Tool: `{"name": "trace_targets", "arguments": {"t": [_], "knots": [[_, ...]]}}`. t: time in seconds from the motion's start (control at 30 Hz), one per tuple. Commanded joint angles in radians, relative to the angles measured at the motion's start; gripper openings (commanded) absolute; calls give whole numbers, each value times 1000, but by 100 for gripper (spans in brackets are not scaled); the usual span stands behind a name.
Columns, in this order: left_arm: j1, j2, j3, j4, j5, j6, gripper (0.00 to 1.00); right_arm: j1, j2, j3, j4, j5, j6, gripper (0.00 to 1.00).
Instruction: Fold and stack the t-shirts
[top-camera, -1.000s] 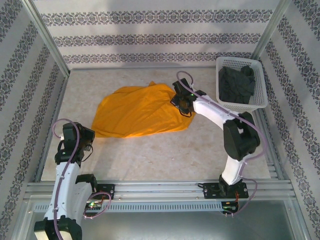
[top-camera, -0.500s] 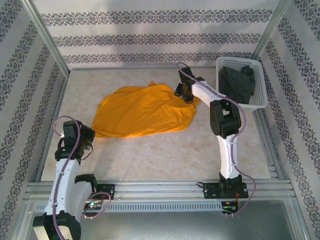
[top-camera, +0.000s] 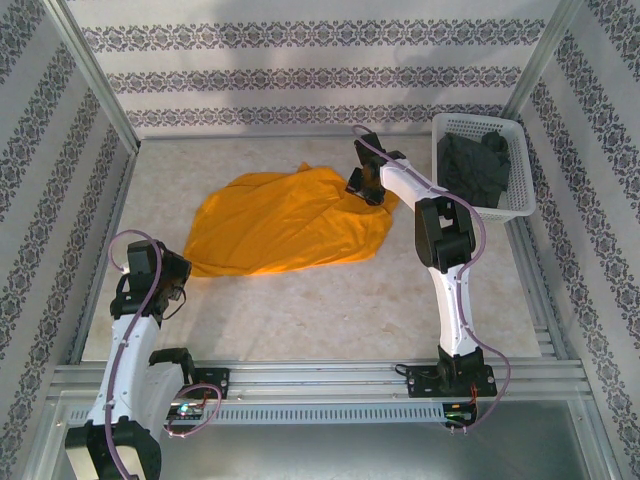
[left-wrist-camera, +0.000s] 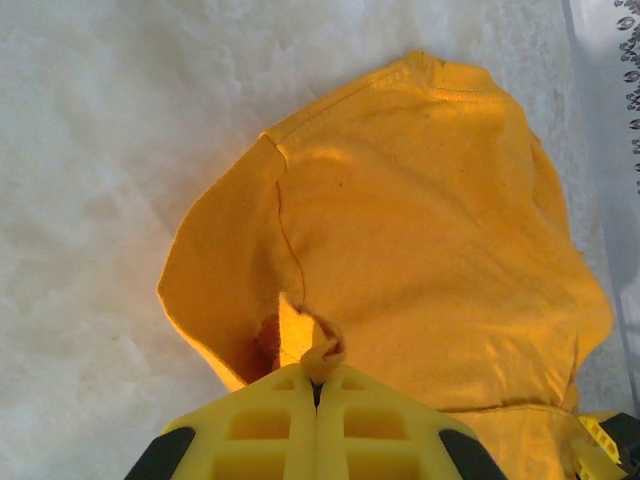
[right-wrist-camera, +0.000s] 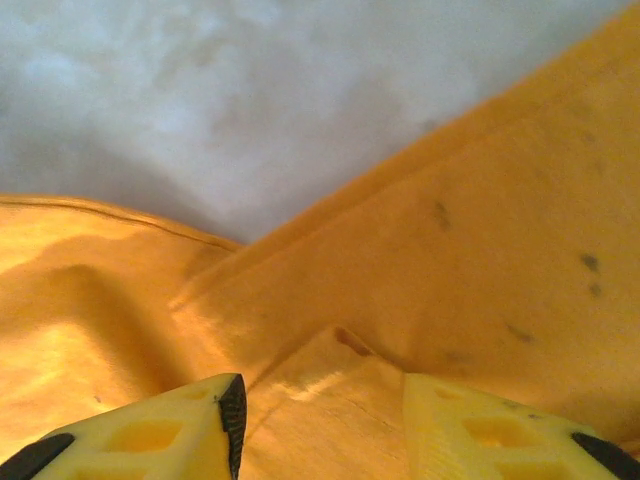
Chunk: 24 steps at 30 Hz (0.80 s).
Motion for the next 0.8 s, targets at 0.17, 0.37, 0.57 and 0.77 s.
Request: {"name": "trace_targets", "arguments": {"t": [0.17,0.37,0.57,0.77], "knots": [[-15,17,13,30,8,36,0,-10,12,38,-80,34,305,42],[-15,17,1,31,14,41,0,-3,23,57,-71,34,426,42],[-15,12,-8,30,20,40,0,5,50,108,-97,48,504,41],[-15,14,-2,30,20,41,0,3,81,116,-132,49,550,40]]}}
